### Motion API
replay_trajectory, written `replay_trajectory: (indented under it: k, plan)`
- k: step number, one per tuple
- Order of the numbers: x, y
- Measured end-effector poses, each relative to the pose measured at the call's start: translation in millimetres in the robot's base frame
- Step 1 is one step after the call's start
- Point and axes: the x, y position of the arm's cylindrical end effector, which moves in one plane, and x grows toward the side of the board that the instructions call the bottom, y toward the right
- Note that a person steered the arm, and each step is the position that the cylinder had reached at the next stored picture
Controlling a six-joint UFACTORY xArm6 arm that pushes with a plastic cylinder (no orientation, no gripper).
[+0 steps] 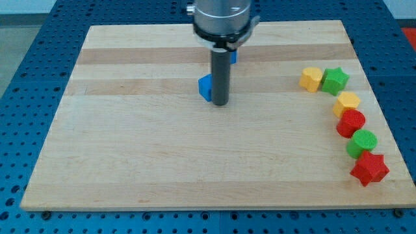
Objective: Point your arm at the center right
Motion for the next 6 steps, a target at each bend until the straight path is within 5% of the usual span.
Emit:
replay_trajectory:
  k: [3,5,6]
  plan:
    - [-61,26]
    - [-127,171]
    - [-115,269]
